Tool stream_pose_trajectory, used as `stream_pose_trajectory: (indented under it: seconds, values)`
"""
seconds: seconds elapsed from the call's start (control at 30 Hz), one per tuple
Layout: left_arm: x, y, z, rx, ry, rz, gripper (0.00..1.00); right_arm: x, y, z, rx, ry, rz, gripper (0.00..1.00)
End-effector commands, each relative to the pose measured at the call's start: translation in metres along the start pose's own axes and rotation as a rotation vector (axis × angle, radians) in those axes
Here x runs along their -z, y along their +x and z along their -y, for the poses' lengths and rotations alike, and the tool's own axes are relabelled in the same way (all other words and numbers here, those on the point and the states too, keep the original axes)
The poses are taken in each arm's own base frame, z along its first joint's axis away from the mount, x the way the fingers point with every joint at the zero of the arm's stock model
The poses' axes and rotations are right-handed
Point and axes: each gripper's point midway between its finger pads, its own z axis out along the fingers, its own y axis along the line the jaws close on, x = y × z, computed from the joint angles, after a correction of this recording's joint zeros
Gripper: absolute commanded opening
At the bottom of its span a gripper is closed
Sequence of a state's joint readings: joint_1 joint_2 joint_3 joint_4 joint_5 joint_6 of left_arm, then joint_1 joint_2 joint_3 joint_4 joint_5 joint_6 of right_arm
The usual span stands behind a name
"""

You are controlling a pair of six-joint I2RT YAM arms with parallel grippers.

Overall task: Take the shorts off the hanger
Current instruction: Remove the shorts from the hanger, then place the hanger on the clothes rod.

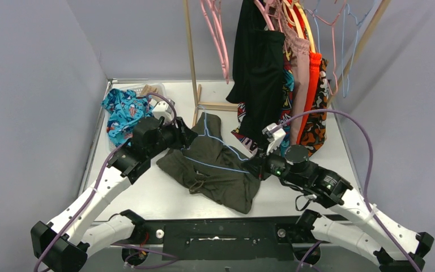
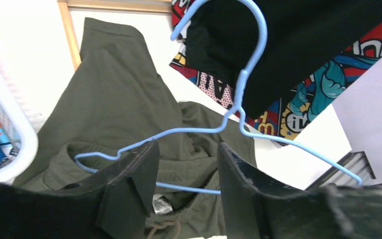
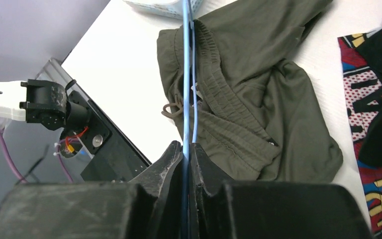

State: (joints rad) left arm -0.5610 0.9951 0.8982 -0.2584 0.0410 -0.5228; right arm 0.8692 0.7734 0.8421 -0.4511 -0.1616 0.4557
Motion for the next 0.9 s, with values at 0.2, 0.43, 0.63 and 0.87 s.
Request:
stream_pose_trajectory:
  seconds: [0.2, 0.43, 0.63, 0.87]
  values:
    - [0.016, -0.019, 0.03, -0.027, 0.154, 0.075, 0.62, 0.054, -0.023, 0.017, -0.103, 0.126, 0.159, 0.0]
    - [0.023, -0.03, 0.028, -0.029, 0.137, 0.129, 0.69, 0.079, -0.042, 0.043, -0.151, 0.286, 0.271, 0.0]
    - [0.015, -0.018, 0.014, -0.041, 0.073, 0.082, 0.72, 0.087, -0.072, 0.057, -0.092, 0.389, 0.362, 0.0]
    - [0.014, -0.006, -0.006, -0.053, -0.008, 0.057, 0.76, 0.085, -0.121, 0.063, 0.107, 0.485, 0.46, 0.0]
